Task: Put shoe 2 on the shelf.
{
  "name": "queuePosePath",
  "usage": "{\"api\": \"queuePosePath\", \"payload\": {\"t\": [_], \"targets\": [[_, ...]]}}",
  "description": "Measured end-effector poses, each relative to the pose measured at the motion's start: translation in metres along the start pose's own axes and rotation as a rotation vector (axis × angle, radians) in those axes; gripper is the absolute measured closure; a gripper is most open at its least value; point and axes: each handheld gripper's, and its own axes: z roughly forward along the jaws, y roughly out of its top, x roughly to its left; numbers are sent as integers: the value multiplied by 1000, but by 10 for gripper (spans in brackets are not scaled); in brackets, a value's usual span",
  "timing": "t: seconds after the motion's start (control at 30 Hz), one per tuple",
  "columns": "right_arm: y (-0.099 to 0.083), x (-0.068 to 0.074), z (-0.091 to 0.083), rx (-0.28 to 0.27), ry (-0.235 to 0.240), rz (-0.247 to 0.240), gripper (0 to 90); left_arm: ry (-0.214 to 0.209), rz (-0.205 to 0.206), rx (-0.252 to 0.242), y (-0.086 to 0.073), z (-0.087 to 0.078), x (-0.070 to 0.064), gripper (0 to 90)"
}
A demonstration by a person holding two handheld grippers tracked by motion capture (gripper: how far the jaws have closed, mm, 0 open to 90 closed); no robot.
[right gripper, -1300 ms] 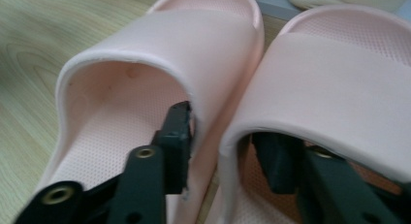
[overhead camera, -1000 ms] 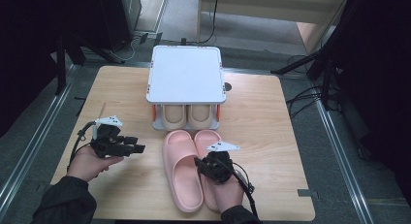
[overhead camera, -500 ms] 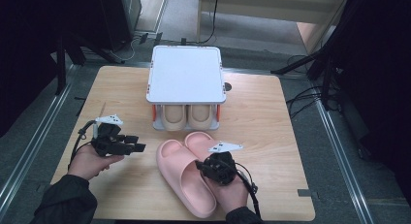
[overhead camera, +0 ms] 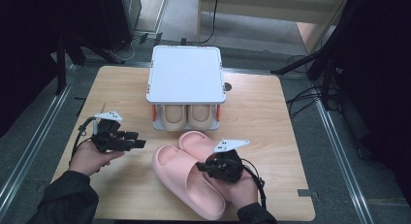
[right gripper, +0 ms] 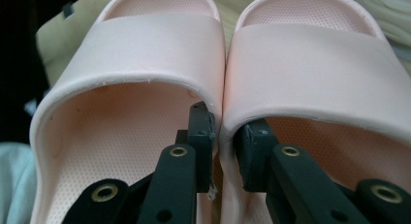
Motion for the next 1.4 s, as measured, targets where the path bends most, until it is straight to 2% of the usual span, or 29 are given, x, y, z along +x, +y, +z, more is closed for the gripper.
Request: {"api": "queuePosePath", "payload": {"t": [0.13,0.3,0.43,0.5,0.7,0.9,1.4], "targets": [[9,-2,0,51,48,-79,787,9,-11,-9,-2,-4,3,439],[16,-6,2,79,113,-127,787,23,-26,-20,-5,-10,6,438],[25,-6,6,89,138,-171,787,29,-30,-22,-7,-12,5,438],[31,-8,9,103,167,-190,787,29,-34,-21,-9,-13,5,438],[44,-12,18,136,219,-208,787,42,-50,-23,-16,-18,5,435],[58,-17,21,141,254,-228,786,60,-62,-22,-23,-23,5,433],[102,-17,-2,135,284,-269,785,94,-93,-35,-40,-37,1,412]]}}
